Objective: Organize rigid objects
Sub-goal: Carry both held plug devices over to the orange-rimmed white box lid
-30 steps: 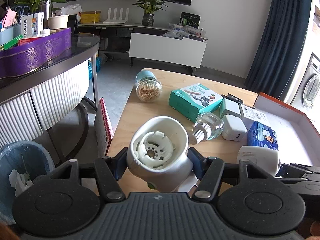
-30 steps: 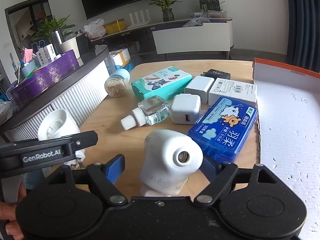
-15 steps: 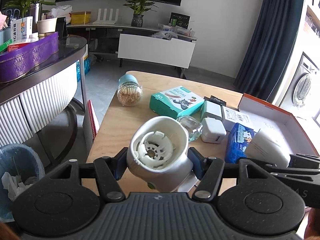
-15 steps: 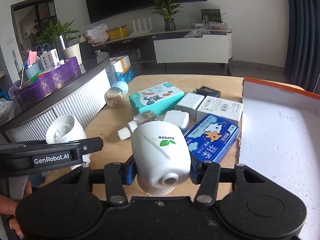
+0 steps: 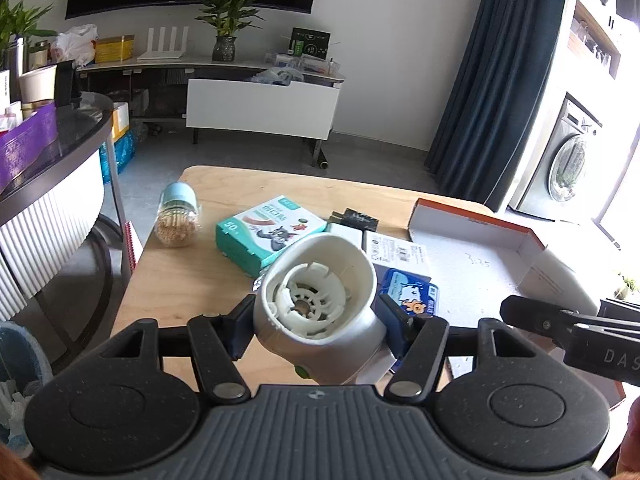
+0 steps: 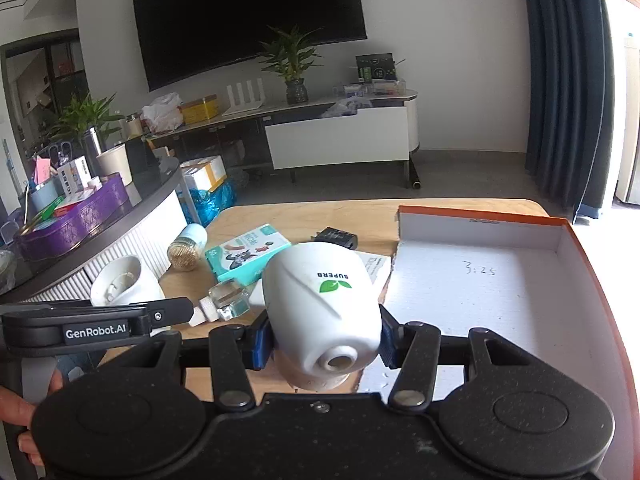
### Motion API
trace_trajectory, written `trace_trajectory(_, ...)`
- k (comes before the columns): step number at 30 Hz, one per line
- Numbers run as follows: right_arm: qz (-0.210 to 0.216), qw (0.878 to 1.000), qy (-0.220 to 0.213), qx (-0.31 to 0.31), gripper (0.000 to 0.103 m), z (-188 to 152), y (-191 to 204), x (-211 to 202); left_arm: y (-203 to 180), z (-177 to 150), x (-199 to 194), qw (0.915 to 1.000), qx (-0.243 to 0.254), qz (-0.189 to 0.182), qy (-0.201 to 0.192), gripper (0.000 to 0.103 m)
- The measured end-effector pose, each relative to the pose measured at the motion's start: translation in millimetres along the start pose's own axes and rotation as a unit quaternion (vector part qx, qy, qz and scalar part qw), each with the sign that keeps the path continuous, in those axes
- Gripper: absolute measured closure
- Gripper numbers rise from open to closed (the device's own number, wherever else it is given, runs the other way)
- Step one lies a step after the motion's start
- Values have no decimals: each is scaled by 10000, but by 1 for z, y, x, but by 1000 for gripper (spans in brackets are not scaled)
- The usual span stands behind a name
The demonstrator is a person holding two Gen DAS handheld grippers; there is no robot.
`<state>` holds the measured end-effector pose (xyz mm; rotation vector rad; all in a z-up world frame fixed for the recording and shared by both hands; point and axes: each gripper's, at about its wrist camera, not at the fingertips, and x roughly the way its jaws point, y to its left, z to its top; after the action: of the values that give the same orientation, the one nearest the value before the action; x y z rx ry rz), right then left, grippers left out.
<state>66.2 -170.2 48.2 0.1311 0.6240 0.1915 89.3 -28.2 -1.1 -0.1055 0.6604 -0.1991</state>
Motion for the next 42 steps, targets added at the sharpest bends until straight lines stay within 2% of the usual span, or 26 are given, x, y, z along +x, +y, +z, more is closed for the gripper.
trace_trajectory(10,-541,9974,-202,422,42,6,-53,-24,-47,20,17,9982,461,-386,-41,39)
trace_trajectory(18,-783,9947,-415,521,42,8,-85,-41,-72,26,28,9965,531,-642,4,39)
trace_trajectory(30,-1008,9920,-521,547,42,14,-109,-47,-105,32,39,9951,714,-681,12,39)
trace_trajectory(42,-1083,9914,-520,528,42,24,-118,-39,-118,37,47,9942,736,-779,35,39)
